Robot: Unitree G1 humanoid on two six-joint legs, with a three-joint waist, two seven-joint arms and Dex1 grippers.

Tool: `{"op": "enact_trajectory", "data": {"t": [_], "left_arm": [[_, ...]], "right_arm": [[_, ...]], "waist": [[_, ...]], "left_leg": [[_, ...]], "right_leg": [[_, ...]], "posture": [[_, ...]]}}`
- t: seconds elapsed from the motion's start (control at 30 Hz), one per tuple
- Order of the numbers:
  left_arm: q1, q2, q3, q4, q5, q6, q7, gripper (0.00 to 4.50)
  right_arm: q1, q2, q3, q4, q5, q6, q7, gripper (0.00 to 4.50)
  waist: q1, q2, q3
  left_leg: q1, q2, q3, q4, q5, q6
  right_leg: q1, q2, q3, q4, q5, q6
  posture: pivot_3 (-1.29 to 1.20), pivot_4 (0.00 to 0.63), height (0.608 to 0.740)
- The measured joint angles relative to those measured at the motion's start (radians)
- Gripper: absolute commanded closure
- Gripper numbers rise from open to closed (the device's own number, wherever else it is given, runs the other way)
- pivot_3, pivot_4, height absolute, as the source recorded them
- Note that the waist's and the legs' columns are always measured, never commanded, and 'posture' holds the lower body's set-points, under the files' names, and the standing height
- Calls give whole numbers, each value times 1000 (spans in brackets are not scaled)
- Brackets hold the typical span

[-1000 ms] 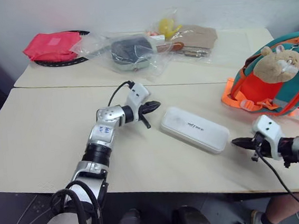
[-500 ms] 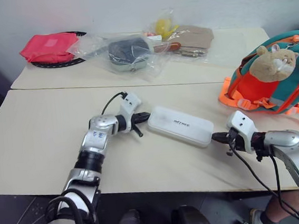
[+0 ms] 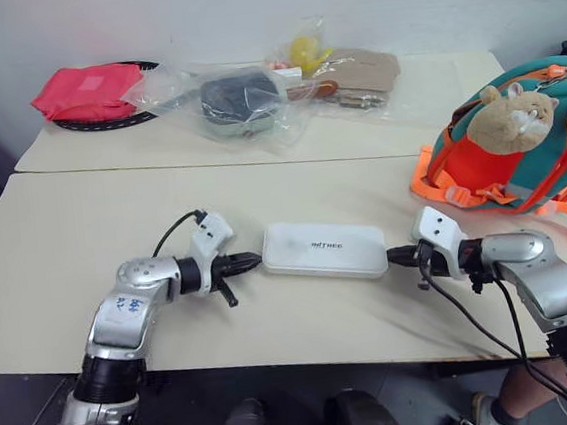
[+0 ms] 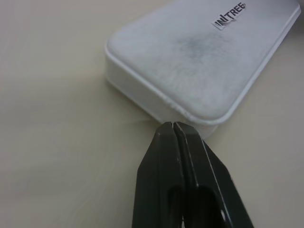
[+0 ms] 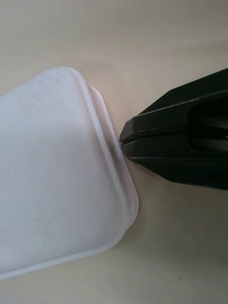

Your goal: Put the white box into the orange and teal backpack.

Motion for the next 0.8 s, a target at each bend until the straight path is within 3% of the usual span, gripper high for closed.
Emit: {"op": "enact_trajectory", "data": {"t": [0.17,0.27,0.43,0.57,0.8], "left_arm": [[-82,21,205,157,-146,332,26,2365],[-191,21,252,332,-215,457,3,1454],[-458,-48,269,693,-249,678,16,1454],[-580,-110,261,908,-238,716,66,1454],[-674,-168,253,1080,-227,722,110,1454]], "right_arm": [[-4,-27,-5,35,0,-33,39,4500],[-9,-32,-7,57,0,-50,56,4500],[-18,-34,-5,73,-6,-71,68,4500],[-38,-22,10,86,-10,-89,69,4500],[-51,0,18,90,-37,-97,53,4500]], "waist": [[6,0,0],[11,0,0],[16,-1,0],[7,-1,0],[1,-1,0]], "left_leg": [[0,-1,-1,0,0,1],[0,-2,-1,2,-1,2],[-1,-3,-1,2,-1,2],[-1,-2,-1,1,0,0],[0,-2,0,2,1,-2]], "right_leg": [[1,-1,-1,0,0,0],[1,-2,-2,0,0,0],[0,-2,-2,0,0,0],[-1,-1,-2,0,0,1],[0,-1,-1,2,0,1]], "posture": [[0,150,740],[0,150,740],[0,150,740],[0,150,740],[0,150,740]]}}
